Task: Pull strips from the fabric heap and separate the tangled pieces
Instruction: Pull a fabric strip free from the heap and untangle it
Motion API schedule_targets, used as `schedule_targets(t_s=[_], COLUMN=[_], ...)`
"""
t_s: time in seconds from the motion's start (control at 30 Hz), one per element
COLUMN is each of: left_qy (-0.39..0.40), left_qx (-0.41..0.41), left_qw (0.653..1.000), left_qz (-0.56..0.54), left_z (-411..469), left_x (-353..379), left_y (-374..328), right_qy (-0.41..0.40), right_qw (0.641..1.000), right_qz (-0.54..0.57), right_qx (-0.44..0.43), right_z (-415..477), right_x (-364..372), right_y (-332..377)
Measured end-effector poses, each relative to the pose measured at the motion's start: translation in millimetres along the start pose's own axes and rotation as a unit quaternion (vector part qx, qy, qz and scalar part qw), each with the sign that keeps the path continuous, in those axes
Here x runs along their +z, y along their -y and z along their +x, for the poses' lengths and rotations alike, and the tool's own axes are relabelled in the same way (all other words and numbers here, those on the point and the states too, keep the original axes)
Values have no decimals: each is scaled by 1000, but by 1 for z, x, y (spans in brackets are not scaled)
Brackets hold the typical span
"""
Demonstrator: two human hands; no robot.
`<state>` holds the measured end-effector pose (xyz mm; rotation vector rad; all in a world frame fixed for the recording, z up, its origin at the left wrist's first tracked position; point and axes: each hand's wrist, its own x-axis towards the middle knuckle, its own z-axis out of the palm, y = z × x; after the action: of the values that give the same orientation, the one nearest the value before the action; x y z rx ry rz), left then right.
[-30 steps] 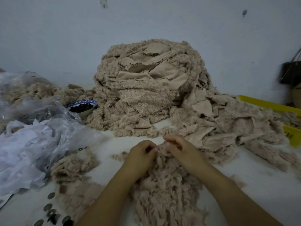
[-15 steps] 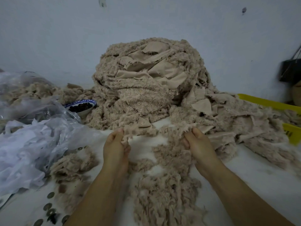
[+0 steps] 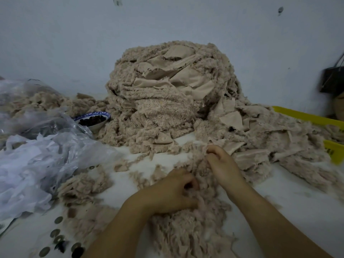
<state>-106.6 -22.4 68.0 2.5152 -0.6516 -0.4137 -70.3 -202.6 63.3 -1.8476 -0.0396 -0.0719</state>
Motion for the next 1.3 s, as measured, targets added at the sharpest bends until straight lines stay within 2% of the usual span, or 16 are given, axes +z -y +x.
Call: schedule_targets(t_s=[0.07,0.13,0.2,0.27,0.3,0.4,0.5,0.63,0.73,0.8,0.87,0.97,1.03,1.1,1.17,1.3], left_qy=[-98,-223,-330,-334,-314,-261,-280,-373,-358,-308,-279,-251,-226,-200,-194,-169], left_qx=[3,-27,-74,-82,-75,-32,-36,-103,-55,-22,-14,0,18,36,41,33], left_qw=[995,972,900,777,742,739,733,634,568,562,580,586,580,564,571,617], left_qz=[0,-75,-276,-527,-587,-621,-619,-669,-739,-767,-765,-771,-783,-800,-796,-768], left_z=[4,5,5,5,4,5,9,8,-1,-6,-6,-7,-8,-9,-8,-9], left_x=[1,2,0,-4,-5,-5,-4,-16,-25,-25,-22,-23,-24,-24,-23,-19], left_y=[4,10,16,17,19,20,16,24,28,26,24,23,22,20,17,2], right_qy=[5,14,40,99,129,168,125,64,54,83,150,277,229,111,2,93], right_qw=[1000,999,999,994,990,981,986,992,976,975,974,958,959,970,969,969], right_qz=[-17,-23,-19,-8,-14,-62,-65,105,206,206,171,-21,-88,-94,-98,-130], right_qx=[-4,-21,-31,-40,-53,-76,-84,13,41,26,-7,-73,-141,-193,-227,-186], right_z=[-2,-3,-6,-11,-12,-17,-16,-9,-6,-9,-15,-29,-29,-24,-19,-17], right_x=[0,0,0,3,7,19,18,4,-1,-1,2,12,18,19,14,17], right_y=[0,0,4,5,4,2,4,7,9,10,11,11,10,12,16,14])
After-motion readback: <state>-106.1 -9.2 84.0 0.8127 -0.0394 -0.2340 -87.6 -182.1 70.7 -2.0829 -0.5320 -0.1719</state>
